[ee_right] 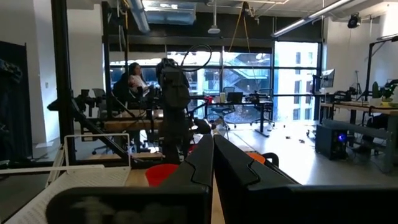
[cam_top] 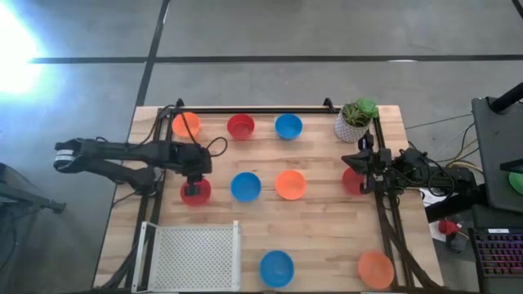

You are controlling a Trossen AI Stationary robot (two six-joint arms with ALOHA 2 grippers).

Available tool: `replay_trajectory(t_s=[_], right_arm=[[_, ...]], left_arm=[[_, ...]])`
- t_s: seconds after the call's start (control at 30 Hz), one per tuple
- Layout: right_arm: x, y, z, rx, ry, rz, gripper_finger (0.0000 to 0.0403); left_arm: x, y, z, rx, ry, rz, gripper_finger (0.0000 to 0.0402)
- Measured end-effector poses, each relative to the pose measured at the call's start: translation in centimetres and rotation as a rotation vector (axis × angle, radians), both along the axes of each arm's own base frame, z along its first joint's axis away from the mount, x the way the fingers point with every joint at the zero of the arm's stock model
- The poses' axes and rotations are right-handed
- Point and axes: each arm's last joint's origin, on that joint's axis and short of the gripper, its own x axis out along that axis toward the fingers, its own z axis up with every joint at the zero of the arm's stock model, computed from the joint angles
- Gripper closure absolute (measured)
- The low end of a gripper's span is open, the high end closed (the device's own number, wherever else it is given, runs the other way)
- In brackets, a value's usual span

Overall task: Pick & Place Mini bowls
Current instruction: Put the bottom left red bowl on the shelf

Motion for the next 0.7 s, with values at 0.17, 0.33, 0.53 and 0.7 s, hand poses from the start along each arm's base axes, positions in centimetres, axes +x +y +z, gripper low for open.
replay_trajectory(t_s=[0.17,0.33,0.53,0.7], right_arm=[[0.0,0.0,0.0,-0.001,0.000,0.001,0.0394],[0.0,0.0,0.0,-0.001,0.000,0.002,0.0394],[0.0,0.0,0.0,-0.001,0.000,0.001,0.0394],[0.0,0.0,0.0,0.000,0.000,0.001,0.0394]], left_arm=[[0.6,0.0,-0.9,-0.025,0.052,-0.007,0.0331],[1.2,0.1,-1.8,-0.031,0.109,-0.009,0.0331],[1.7,0.1,-2.8,-0.037,0.163,-0.008,0.0331],[2.0,0.1,-3.3,-0.038,0.195,-0.012,0.0331]])
